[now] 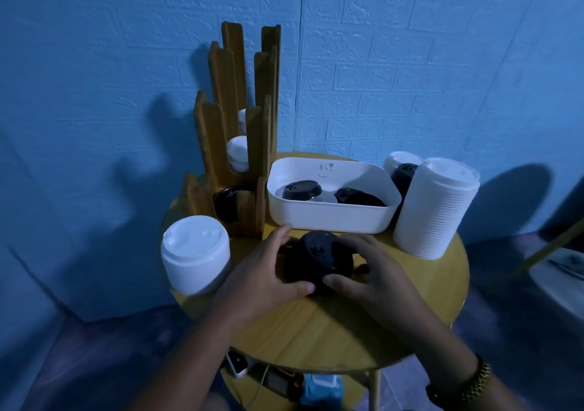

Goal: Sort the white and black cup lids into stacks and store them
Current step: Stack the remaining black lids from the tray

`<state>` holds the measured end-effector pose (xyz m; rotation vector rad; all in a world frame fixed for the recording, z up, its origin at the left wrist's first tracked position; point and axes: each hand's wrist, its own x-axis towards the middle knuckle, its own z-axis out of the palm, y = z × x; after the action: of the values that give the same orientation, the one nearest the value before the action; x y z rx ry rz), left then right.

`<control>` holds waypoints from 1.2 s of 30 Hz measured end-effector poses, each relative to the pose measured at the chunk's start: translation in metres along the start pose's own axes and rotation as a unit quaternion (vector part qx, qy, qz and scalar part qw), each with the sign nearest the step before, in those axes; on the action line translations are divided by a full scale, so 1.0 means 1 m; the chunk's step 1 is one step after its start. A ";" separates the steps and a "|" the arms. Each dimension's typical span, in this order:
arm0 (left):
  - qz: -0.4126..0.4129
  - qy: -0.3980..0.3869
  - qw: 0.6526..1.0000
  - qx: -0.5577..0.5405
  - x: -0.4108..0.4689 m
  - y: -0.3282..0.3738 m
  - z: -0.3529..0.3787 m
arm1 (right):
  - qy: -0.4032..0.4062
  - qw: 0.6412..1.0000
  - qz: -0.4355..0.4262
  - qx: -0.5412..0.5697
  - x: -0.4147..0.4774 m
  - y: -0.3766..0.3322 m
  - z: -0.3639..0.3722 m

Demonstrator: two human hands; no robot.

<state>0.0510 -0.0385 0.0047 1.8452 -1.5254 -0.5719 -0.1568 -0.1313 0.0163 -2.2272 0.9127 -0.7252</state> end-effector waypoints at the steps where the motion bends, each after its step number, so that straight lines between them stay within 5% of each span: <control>1: 0.002 -0.001 1.000 -0.003 0.000 0.000 0.000 | -0.001 1.000 0.001 -0.007 0.000 0.000 0.002; 15: 0.014 -0.020 1.000 0.005 0.002 -0.005 0.002 | -0.007 0.996 0.024 -0.090 0.012 -0.013 0.023; 36: 0.021 -0.055 0.993 0.100 0.004 0.000 0.002 | -0.031 0.998 0.011 -0.051 0.003 -0.001 0.018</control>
<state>0.0509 -0.0431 0.0040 1.9536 -1.7447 -0.5252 -0.1424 -0.1275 0.0059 -2.3116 0.9626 -0.6070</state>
